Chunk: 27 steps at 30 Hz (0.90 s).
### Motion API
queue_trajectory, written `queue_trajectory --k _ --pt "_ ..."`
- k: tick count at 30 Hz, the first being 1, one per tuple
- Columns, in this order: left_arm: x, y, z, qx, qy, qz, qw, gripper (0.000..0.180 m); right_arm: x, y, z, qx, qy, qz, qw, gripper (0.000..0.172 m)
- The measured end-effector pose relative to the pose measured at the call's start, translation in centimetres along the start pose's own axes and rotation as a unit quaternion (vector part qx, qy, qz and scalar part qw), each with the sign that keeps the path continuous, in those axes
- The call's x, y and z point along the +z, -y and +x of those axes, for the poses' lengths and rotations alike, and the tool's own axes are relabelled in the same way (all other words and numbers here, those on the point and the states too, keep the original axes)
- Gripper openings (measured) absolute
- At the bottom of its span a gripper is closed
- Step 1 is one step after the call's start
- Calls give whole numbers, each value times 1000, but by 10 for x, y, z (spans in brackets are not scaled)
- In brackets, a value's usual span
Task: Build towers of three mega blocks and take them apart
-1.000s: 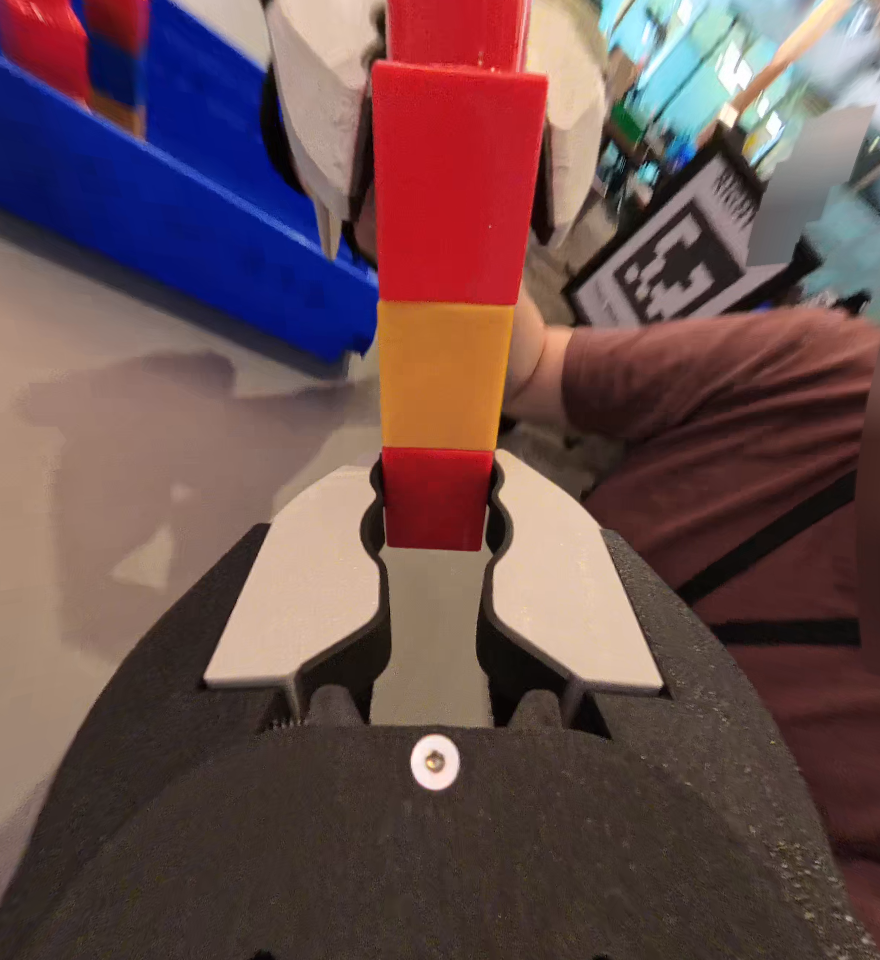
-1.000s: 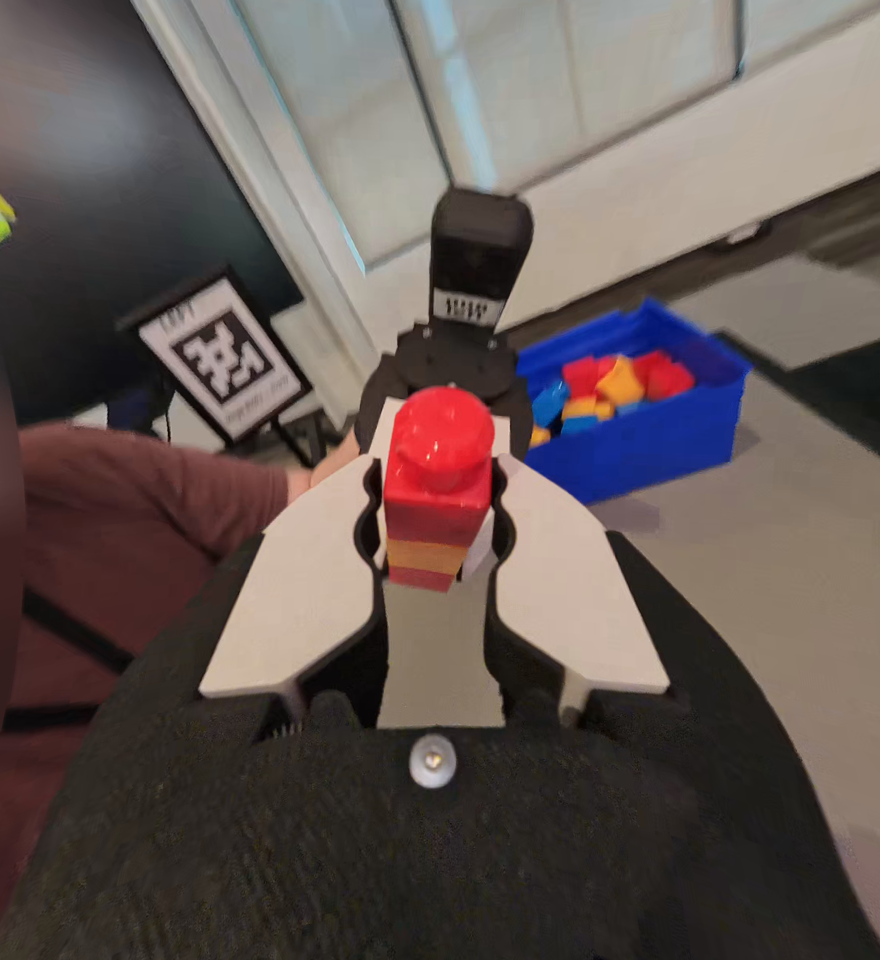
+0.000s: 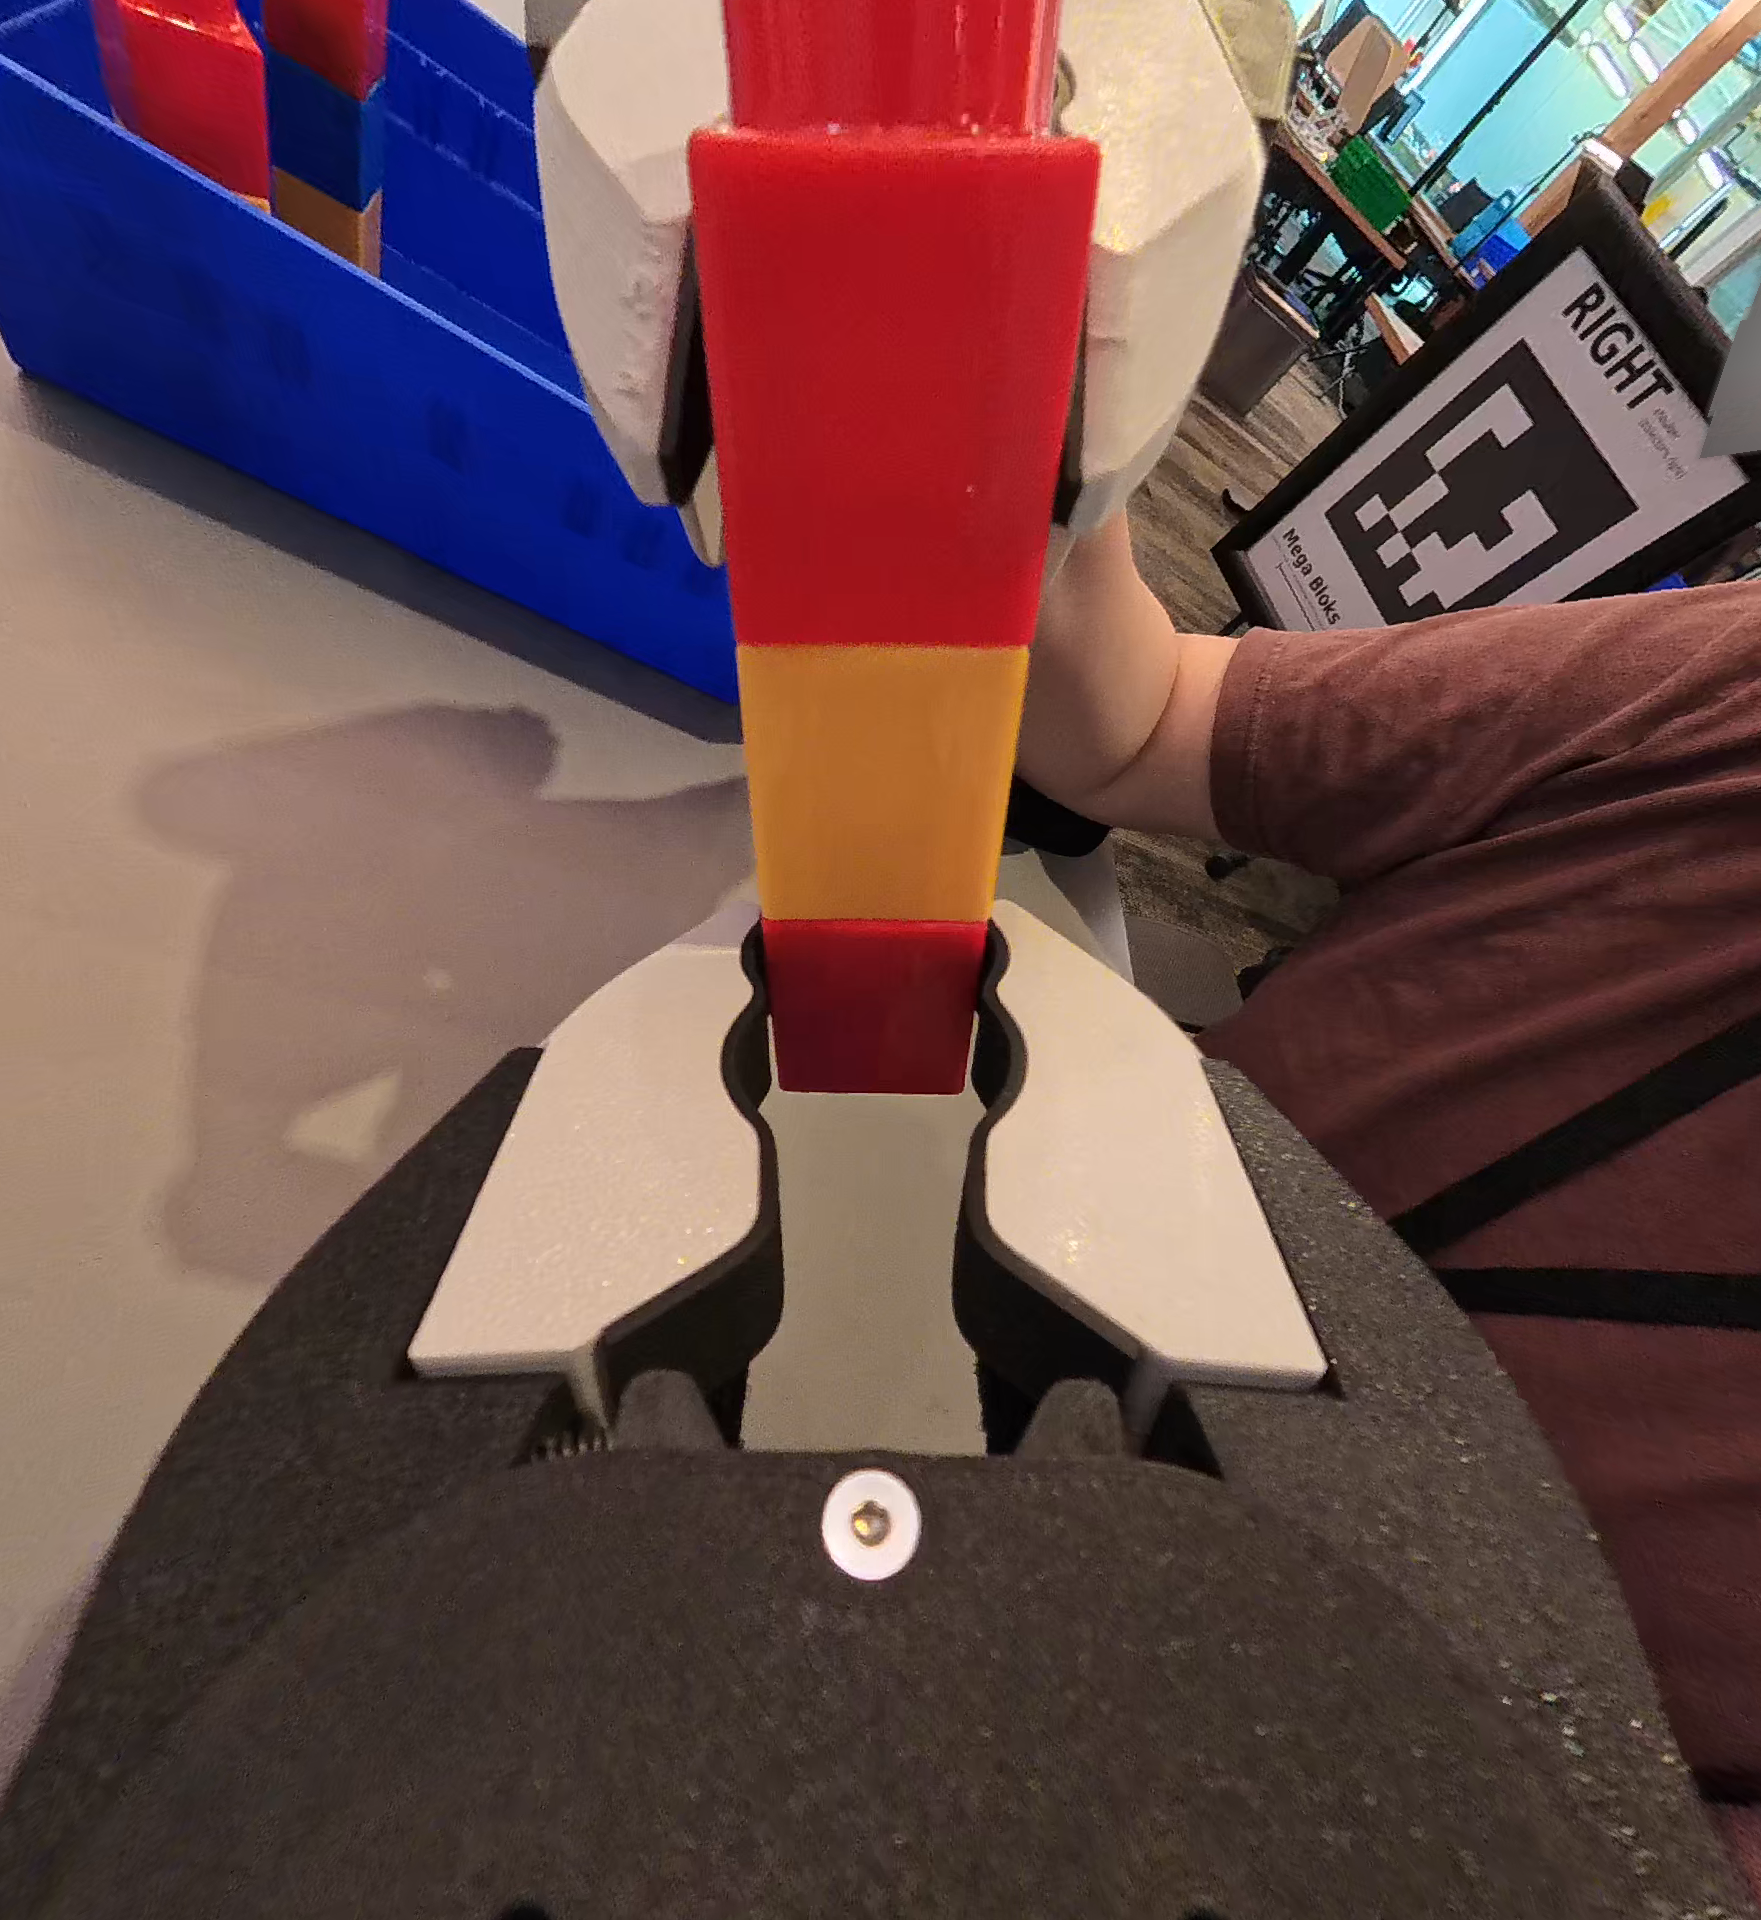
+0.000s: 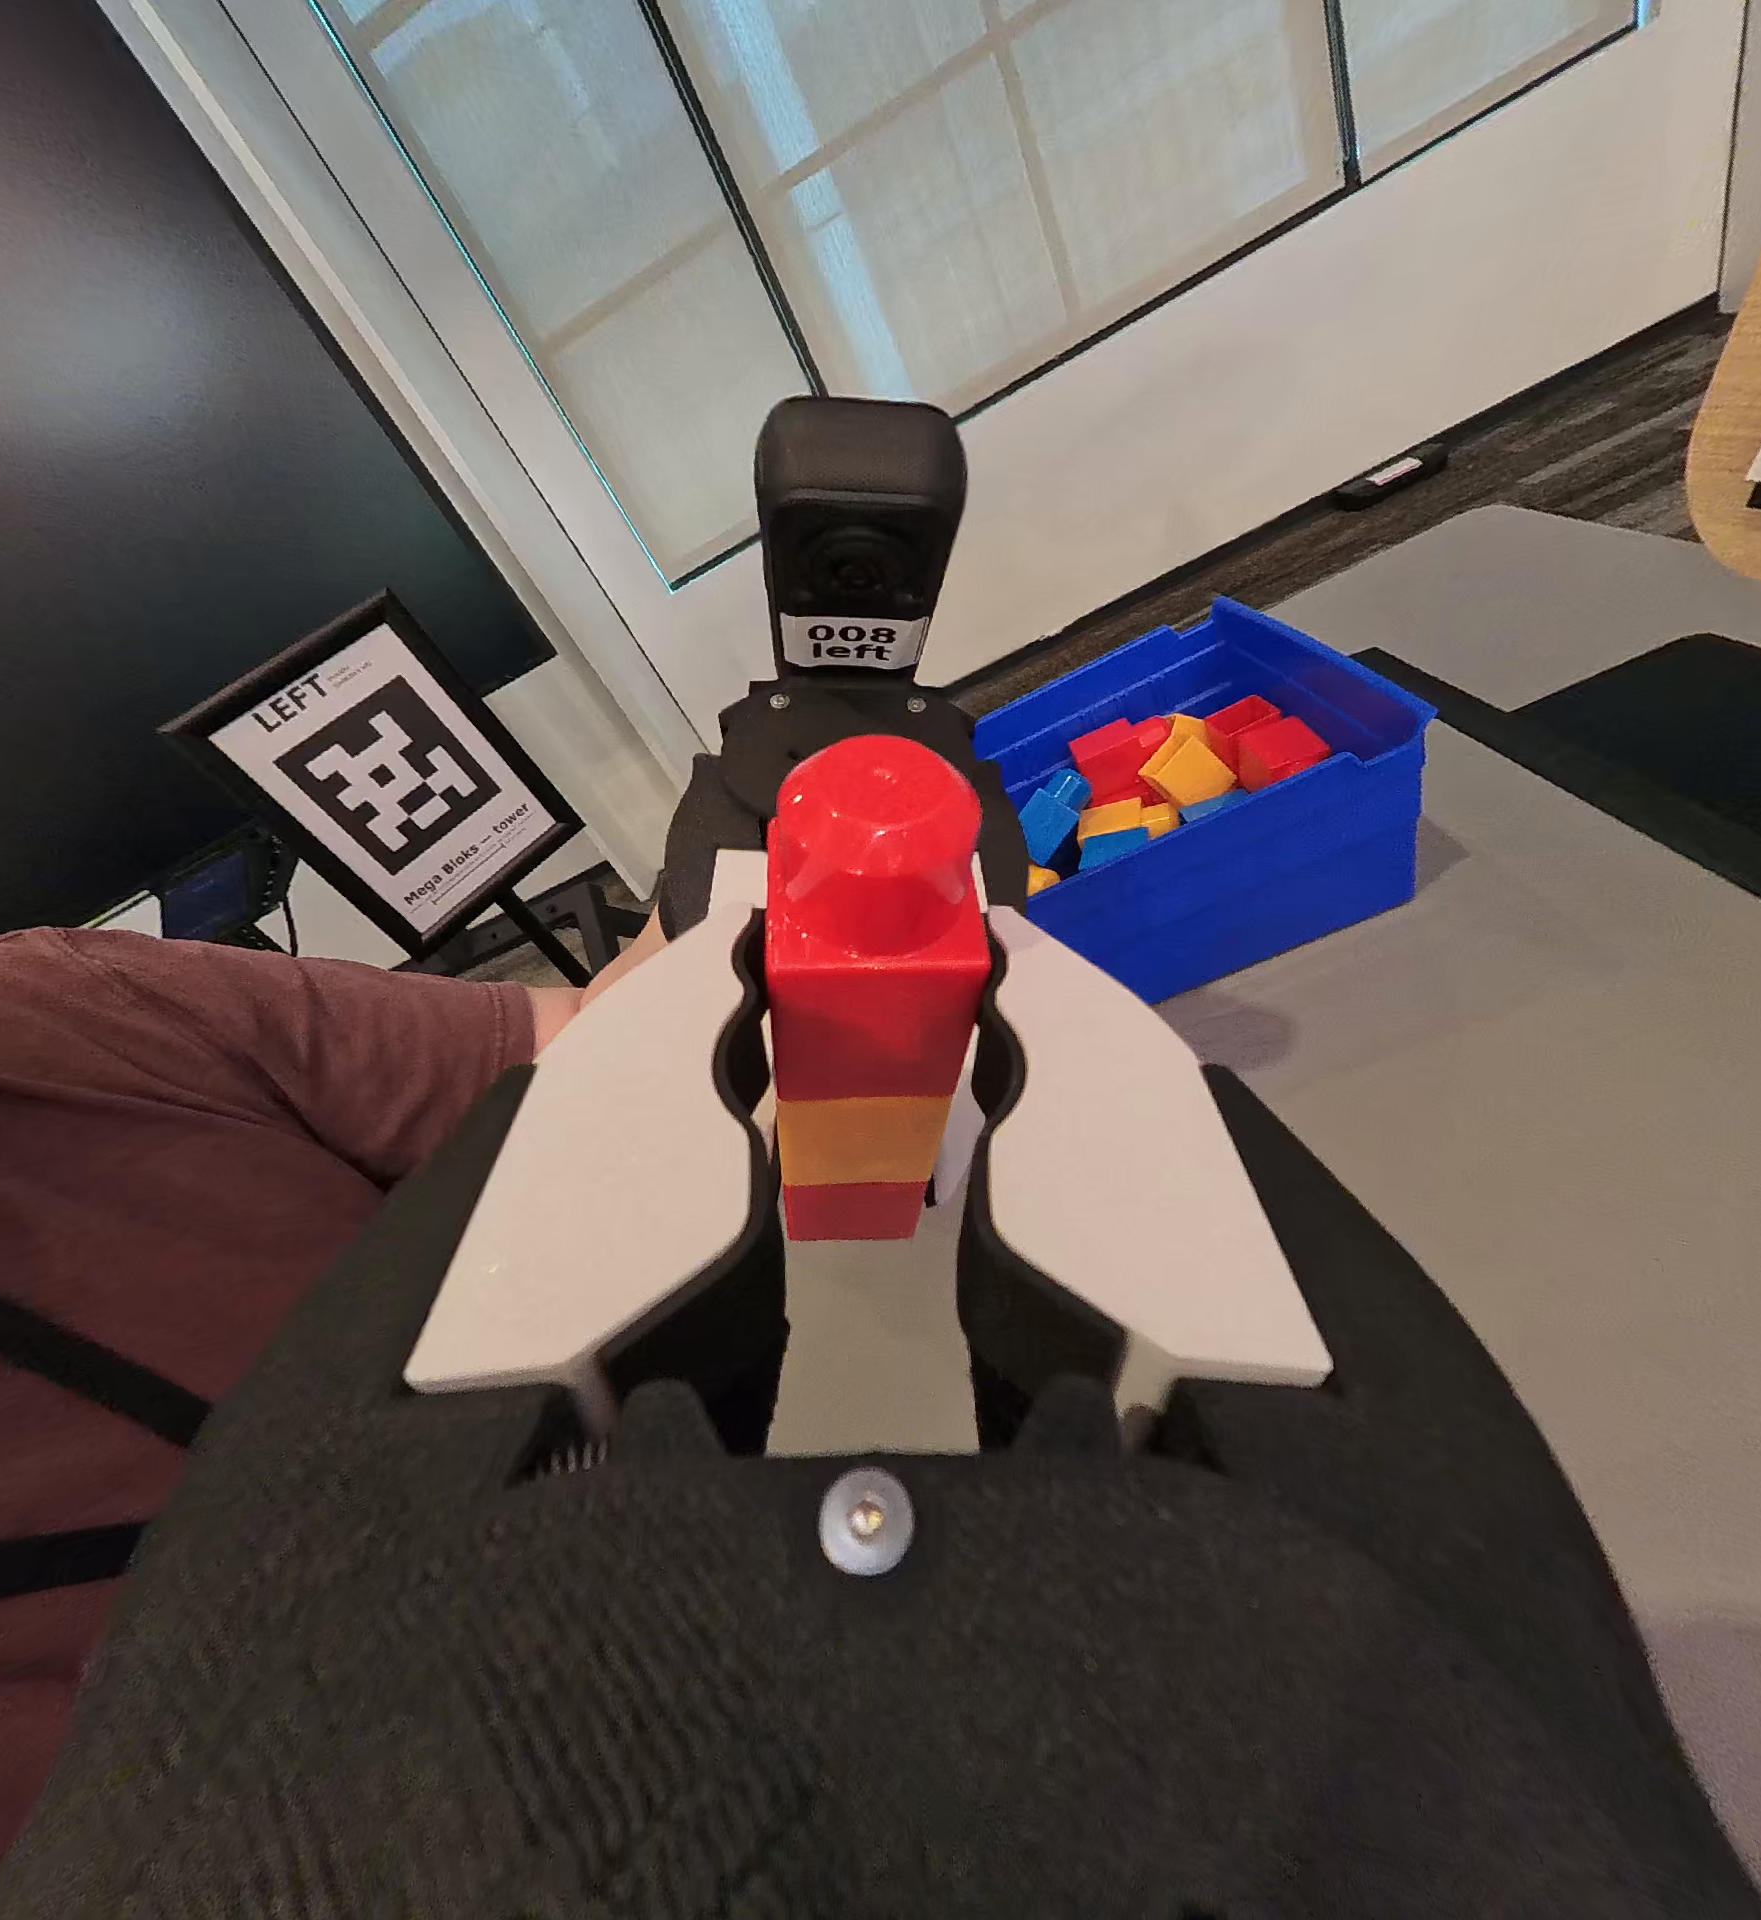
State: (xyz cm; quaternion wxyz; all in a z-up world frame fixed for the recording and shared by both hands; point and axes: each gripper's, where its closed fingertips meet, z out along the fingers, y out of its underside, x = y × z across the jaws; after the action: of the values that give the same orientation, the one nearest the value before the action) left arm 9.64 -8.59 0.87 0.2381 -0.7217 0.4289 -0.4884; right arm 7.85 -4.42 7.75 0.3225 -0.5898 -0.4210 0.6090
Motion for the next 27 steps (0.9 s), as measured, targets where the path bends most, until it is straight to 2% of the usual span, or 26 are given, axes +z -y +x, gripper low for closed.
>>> queue_trajectory --k 4,6,8,9,12,15,16,17,19,22,25,27 --pt "0 1 -2 -15 -8 11 1000 35 2 4 4 14 -2 19 1000 37" --pt "-4 10 1 -21 -26 43 999 35 -1 12 2 13 7 44 999 37" --pt "-14 22 -2 -38 -28 87 995 35 -6 21 4 8 -2 72 997 56" --pt "-19 24 -6 -39 -19 98 994 35 -7 22 4 5 -6 74 997 57" --pt "-29 26 -10 -35 -6 108 994 35 1 9 9 10 -21 36 999 57" --pt "-25 22 -8 -20 1 88 996 35 17 -11 10 12 -21 -14 1000 58" --pt "-23 19 -8 -17 8 75 997 35 21 -17 8 11 -9 -29 999 54" --pt "-21 16 -8 -13 13 63 998 35 22 -21 5 9 1 -41 999 37" --pt "-22 18 -7 -1 21 65 998 36 18 -17 3 -7 -2 -43 999 36" --pt "-35 32 4 18 14 102 995 45 -18 16 -6 -102 -57 -13 993 36" --pt "-53 39 9 37 31 130 990 45 -106 50 3 -208 -207 3 956 37" --pt "-62 40 11 40 40 133 989 45 -174 46 30 -200 -327 -19 923 36"
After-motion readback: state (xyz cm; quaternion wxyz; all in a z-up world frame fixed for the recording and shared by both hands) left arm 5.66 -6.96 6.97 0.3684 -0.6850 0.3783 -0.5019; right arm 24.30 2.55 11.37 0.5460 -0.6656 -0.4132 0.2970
